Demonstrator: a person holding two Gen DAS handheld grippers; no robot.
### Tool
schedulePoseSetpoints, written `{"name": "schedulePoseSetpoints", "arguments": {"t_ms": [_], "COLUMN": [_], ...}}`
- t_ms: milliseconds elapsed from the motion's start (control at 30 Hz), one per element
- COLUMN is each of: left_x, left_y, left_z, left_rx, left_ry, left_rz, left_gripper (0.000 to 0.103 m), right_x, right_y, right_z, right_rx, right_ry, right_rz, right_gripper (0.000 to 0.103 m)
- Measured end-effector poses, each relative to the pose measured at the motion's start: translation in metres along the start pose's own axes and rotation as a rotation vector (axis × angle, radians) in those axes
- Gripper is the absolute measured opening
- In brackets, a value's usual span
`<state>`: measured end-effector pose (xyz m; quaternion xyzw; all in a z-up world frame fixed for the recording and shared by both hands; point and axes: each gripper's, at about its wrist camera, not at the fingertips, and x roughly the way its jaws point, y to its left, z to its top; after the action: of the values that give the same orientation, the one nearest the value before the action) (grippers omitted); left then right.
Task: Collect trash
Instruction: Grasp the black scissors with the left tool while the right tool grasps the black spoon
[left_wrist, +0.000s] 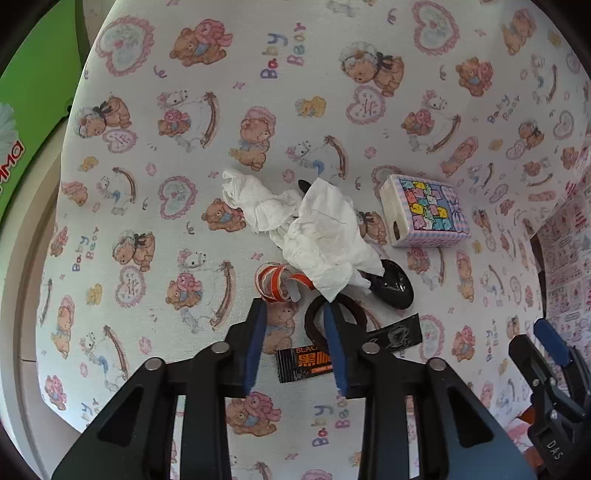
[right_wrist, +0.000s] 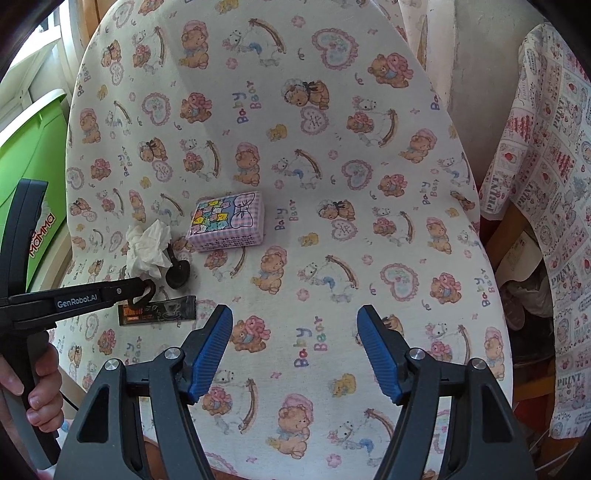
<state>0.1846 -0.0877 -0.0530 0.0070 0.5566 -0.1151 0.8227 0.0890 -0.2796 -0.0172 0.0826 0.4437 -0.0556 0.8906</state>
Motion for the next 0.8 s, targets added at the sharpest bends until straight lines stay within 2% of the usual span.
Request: {"name": "schedulePoseSetpoints", "arguments": {"t_ms": [67,233,400,667,800], "left_x": [0.001,-0.01,-0.039,-0.074,-0.076], "left_y": [-0.003,0.0,0.026,0.048,0.055], "left_z": [-0.003,-0.008,-0.01,-0.01,-0.01], "left_rx": [0.024,0.017,-0.032,-0.036,-0.033], "left_ry": [0.002,-0.045,-0.105,-0.206,-0.221], "left_rz": [0.001,0.007,-0.035,0.023,0.064], "left_gripper": [0.004,0.003,0.003,0.004,0.004], "right_x": [0.0,0.001,0.005,0.03,0.05], "right_y": [0.001,0.006,0.023,0.092,0.106], "right_z": [-0.001,0.001,0.005,0.014,0.019], "right_rx": [-0.006,-0.007,-0.036,-0.31,-0.359], "right_ry": [-0.002,-0.004,-0.002,-0.029,-0.019], "right_rz": [-0.006,0.008,0.056,0.156,0.165], "right_gripper": [0.072,0.072,0.072,0.072,0.07]}}
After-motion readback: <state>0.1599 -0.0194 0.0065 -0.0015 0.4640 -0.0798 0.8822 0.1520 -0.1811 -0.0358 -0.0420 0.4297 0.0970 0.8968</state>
